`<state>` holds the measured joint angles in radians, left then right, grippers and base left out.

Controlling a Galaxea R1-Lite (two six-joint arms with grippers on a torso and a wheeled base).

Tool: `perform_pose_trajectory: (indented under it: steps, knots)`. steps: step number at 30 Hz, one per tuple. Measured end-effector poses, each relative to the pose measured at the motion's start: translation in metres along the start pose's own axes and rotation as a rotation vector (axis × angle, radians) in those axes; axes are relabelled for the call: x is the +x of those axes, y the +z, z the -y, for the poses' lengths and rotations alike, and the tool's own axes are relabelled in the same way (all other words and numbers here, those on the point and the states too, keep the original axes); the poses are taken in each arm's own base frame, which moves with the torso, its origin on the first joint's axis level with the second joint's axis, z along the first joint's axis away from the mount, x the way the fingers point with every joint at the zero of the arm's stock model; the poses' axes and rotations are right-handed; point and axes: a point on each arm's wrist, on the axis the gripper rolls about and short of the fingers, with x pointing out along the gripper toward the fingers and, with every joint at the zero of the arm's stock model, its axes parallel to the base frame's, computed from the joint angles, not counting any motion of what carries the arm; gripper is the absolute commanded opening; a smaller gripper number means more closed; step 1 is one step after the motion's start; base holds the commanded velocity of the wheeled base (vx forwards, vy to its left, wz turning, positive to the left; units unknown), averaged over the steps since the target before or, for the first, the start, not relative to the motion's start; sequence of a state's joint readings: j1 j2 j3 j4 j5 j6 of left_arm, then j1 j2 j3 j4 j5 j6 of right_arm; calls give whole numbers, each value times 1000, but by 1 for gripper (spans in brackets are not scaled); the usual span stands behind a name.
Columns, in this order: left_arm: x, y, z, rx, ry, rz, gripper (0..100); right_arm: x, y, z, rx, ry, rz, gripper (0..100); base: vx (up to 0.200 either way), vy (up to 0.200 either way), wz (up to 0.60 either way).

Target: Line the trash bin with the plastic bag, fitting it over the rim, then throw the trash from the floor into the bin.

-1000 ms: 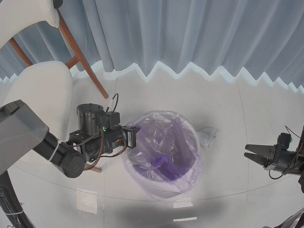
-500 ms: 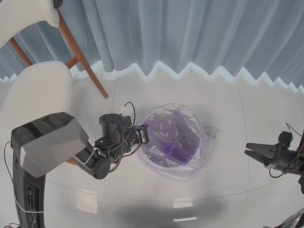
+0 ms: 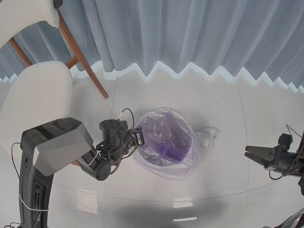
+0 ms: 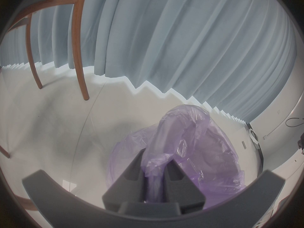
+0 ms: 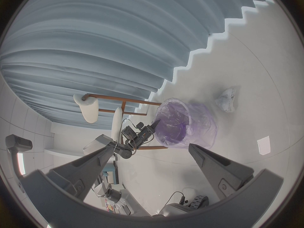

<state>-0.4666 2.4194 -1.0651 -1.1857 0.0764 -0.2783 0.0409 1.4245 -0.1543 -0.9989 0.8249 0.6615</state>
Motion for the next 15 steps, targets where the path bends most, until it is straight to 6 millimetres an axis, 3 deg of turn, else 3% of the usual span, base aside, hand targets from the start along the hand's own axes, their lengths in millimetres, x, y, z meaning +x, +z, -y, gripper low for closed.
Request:
perform_pose_trajectory:
  steps: [9,10,15]
  knots:
    - [3,-14,-6,-3,3,26,0,0,-2,1,5,-3,-3,100,0,0,0]
    - [2,-15,-7,-2,4,21,100,0,-2,1,5,-3,-4,100,0,0,0]
    - [-9,-22,-9,0,10,-18,100,-1,-2,1,9,-5,-6,100,0,0,0]
